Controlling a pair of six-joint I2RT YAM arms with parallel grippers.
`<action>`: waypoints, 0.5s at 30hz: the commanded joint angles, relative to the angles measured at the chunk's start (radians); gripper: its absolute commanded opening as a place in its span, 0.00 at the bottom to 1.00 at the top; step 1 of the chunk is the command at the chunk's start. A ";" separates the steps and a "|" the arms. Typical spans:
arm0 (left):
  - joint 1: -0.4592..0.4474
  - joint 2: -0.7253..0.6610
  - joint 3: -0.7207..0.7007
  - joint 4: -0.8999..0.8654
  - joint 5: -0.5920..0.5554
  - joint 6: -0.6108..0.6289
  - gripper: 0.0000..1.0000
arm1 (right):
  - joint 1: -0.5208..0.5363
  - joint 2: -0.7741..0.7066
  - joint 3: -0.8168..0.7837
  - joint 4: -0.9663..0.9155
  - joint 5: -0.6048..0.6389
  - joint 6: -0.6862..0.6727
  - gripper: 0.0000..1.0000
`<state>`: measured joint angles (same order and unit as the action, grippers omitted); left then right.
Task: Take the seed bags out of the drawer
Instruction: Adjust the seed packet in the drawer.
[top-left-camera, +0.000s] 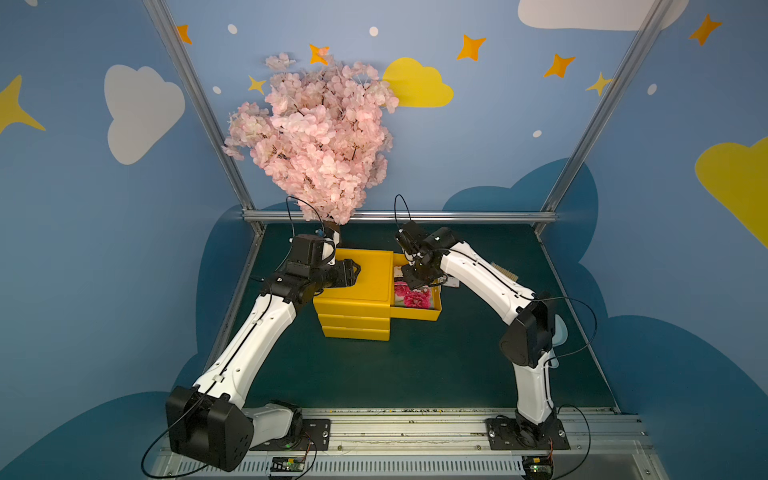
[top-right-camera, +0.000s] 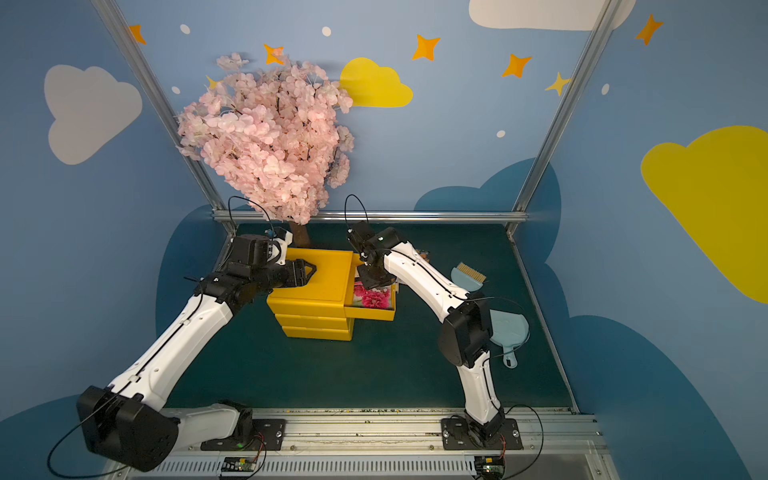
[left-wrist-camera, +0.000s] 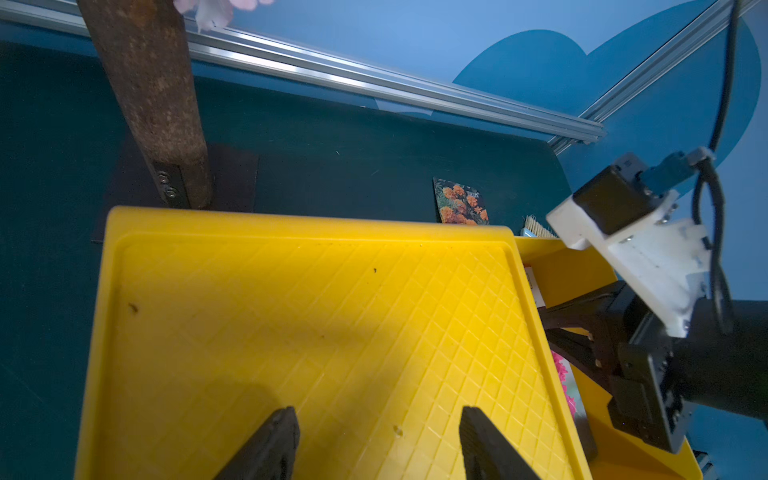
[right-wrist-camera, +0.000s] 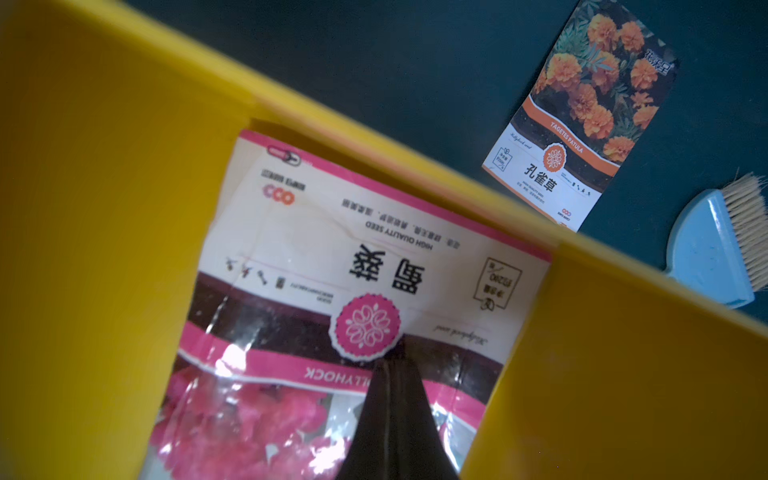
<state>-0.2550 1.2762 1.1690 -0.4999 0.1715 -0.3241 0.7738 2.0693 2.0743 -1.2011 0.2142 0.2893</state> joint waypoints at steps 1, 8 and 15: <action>0.008 0.048 -0.049 -0.175 0.000 -0.012 0.67 | 0.008 0.029 0.041 -0.063 0.039 0.003 0.00; 0.015 0.053 -0.051 -0.172 0.009 -0.012 0.67 | 0.014 0.043 0.042 -0.039 -0.082 -0.006 0.00; 0.016 0.056 -0.054 -0.174 0.010 -0.011 0.67 | 0.014 0.023 0.021 0.057 -0.265 0.023 0.00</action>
<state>-0.2462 1.2774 1.1687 -0.4980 0.1879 -0.3241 0.7769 2.0903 2.1036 -1.1774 0.0746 0.2928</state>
